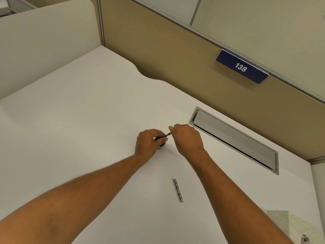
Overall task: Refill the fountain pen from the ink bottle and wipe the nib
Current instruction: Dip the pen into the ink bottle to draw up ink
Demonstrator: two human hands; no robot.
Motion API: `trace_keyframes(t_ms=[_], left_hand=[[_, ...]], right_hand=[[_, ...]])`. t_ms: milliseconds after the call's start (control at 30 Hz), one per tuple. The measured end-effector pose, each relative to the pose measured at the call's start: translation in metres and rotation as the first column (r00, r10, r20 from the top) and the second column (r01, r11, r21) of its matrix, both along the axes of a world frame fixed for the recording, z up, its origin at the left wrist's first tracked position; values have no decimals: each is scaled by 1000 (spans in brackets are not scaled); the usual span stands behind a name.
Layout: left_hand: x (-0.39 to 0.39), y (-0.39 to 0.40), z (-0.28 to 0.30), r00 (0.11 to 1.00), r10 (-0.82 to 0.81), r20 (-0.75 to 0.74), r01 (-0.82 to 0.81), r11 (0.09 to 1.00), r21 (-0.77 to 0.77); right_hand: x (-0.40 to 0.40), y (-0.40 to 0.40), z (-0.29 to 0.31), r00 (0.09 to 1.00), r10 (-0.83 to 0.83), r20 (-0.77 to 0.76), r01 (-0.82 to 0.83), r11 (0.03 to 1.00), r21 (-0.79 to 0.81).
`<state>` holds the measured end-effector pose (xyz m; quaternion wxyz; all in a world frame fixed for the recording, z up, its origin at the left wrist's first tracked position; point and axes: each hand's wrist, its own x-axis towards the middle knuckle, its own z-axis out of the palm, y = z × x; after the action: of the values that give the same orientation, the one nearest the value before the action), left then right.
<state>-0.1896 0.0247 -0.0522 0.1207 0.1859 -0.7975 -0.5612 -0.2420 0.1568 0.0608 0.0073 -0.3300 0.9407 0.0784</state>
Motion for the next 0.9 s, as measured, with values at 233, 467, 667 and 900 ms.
trace_keyframes(t_ms=[233,467,667,900], left_hand=[[-1,-1,-2,1000,-4,9,4,1000,-7],[0,-1,0,1000,-11,2,11,1000,9],[0,-1,1,1000,1,10,-1,1000,1],[1,0,4,1000,1,19,-1,1000,6]], right_hand=[[-8,3,1,994,4,112,10,992,-123],[-4,-6,2,994,-80,77,81,997,-12],[4,-3,6,999,-51,6,51,998,32],[-2,2,4,999,-17,48,22,995,-100]])
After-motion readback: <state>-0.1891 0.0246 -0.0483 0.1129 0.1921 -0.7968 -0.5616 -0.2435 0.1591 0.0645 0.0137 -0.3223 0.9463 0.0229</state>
